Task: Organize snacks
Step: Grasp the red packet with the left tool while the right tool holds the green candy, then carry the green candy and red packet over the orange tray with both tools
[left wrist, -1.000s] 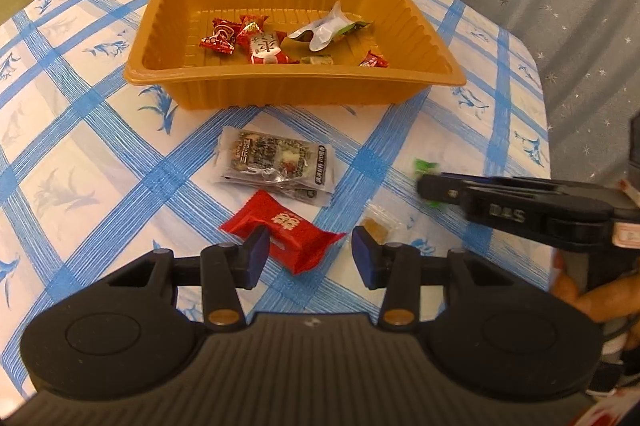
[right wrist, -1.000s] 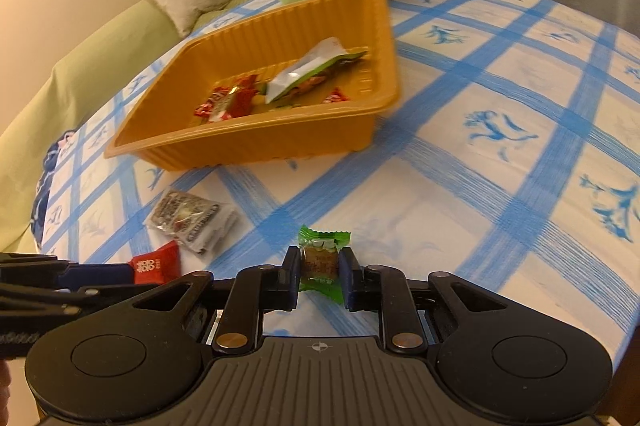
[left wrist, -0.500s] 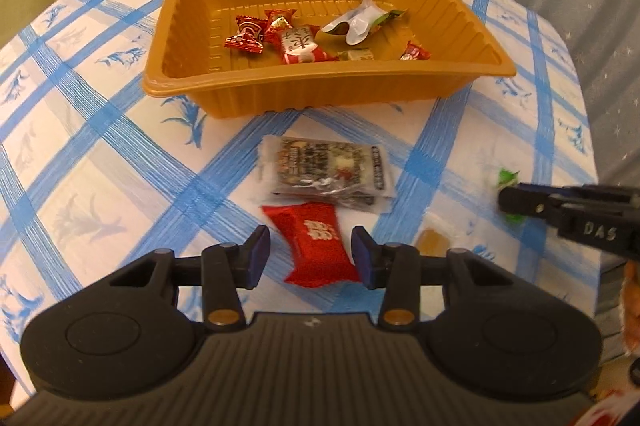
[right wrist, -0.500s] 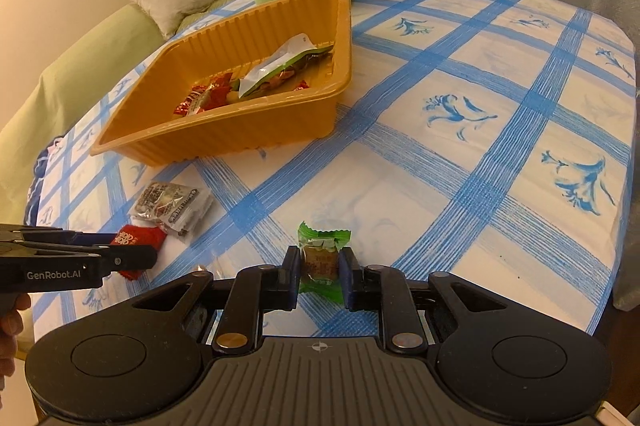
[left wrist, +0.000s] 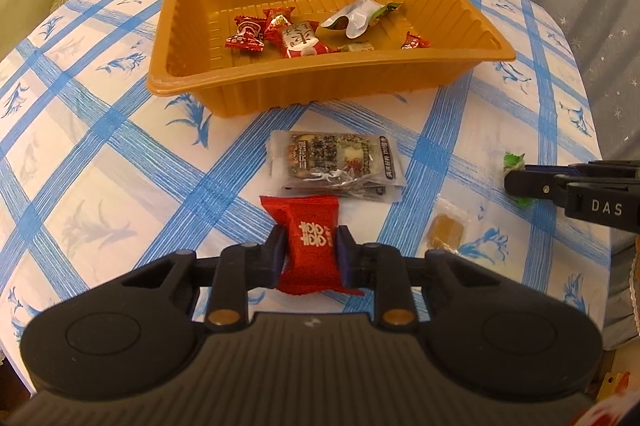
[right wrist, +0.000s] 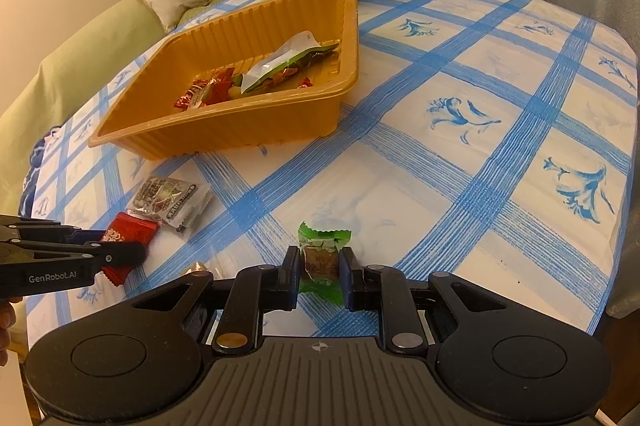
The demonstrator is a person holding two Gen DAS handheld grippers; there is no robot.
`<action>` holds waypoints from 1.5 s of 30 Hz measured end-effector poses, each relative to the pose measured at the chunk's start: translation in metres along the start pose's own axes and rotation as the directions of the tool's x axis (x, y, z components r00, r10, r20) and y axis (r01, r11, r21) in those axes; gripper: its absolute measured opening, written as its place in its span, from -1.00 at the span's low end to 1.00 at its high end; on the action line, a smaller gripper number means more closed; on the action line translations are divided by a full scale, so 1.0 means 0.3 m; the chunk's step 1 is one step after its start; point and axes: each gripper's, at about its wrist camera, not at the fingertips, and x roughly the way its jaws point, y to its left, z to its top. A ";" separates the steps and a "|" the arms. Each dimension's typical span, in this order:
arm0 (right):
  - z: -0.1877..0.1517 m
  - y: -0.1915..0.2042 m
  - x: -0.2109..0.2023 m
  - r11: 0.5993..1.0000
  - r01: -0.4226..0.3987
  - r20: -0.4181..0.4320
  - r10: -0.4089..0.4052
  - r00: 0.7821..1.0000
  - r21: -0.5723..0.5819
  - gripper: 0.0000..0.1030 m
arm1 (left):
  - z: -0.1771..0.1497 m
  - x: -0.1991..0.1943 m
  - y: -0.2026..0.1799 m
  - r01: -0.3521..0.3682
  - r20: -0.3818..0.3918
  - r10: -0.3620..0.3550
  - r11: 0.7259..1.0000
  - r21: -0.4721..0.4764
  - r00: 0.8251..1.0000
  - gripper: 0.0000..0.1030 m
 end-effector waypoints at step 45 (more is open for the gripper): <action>0.368 0.171 -0.059 0.986 -0.117 0.184 0.138 0.973 -0.122 -0.60 | 0.369 -0.159 0.121 -0.061 0.244 0.055 0.998 0.018 0.968 -0.56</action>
